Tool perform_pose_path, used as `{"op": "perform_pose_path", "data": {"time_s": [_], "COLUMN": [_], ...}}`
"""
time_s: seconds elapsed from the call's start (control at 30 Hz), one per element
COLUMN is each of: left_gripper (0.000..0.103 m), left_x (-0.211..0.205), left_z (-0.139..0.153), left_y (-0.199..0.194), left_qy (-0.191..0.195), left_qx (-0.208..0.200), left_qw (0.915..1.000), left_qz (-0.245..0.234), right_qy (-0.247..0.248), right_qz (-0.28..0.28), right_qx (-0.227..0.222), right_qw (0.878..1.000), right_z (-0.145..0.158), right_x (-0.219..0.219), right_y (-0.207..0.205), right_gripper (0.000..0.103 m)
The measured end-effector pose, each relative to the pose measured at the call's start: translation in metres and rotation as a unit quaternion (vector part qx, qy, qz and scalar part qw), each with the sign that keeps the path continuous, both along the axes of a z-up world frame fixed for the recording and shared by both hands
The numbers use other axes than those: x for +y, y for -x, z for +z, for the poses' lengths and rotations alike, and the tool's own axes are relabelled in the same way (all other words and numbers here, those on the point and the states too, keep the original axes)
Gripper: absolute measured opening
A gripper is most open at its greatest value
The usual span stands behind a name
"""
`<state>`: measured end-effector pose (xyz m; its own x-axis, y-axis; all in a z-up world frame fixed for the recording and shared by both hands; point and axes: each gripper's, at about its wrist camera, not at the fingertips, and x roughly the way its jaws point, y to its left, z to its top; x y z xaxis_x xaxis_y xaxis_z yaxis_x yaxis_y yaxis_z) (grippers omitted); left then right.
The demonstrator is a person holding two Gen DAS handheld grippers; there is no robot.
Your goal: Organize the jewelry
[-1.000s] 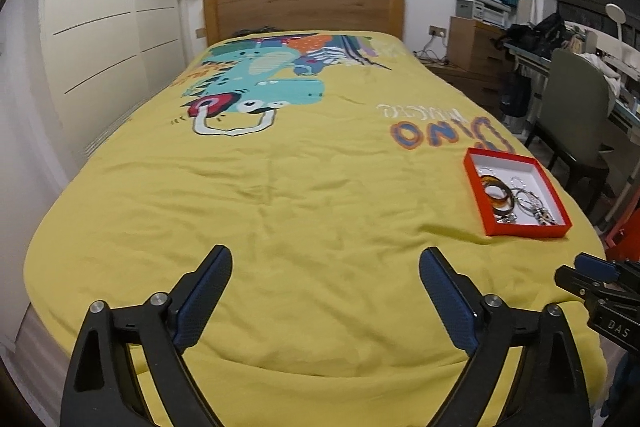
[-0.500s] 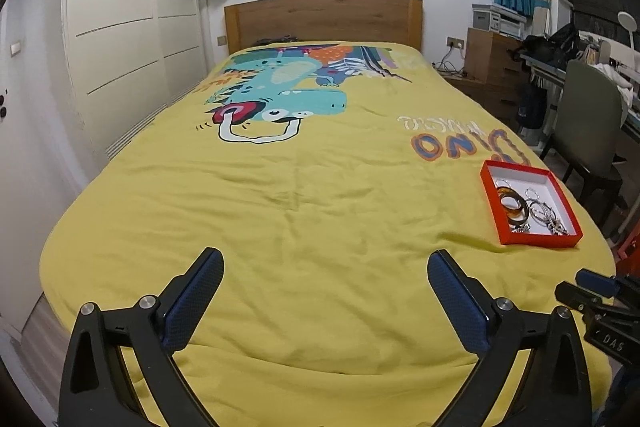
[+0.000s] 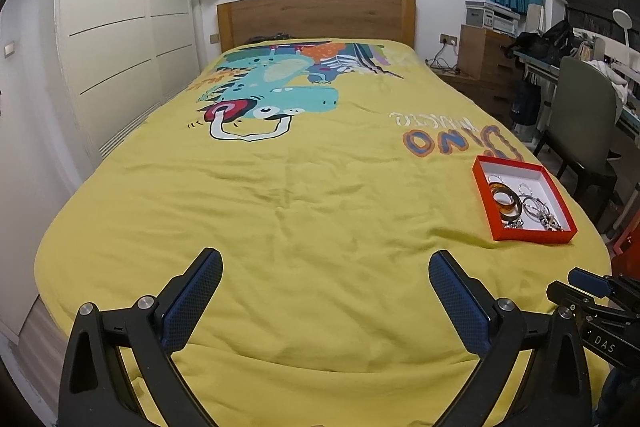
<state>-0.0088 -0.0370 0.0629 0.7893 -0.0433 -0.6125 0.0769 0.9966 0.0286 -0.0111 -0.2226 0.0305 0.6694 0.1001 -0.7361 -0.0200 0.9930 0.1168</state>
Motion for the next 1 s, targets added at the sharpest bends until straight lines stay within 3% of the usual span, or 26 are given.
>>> {"op": "perform_pose_path", "data": {"time_s": [1.0], "left_gripper": [0.103], "left_x": [-0.009], "left_z": [-0.016], "left_y": [-0.007], "left_qy": [-0.012], "left_qx": [0.025], "left_qw": [0.9996], "left_qz": [-0.007], "right_qy": [-0.002], "right_qz": [-0.013], "right_qx": [0.019], "right_qw": [1.0], "right_z": [-0.019], "right_x": [-0.011], "right_y": [-0.006], "right_gripper": [0.041]}}
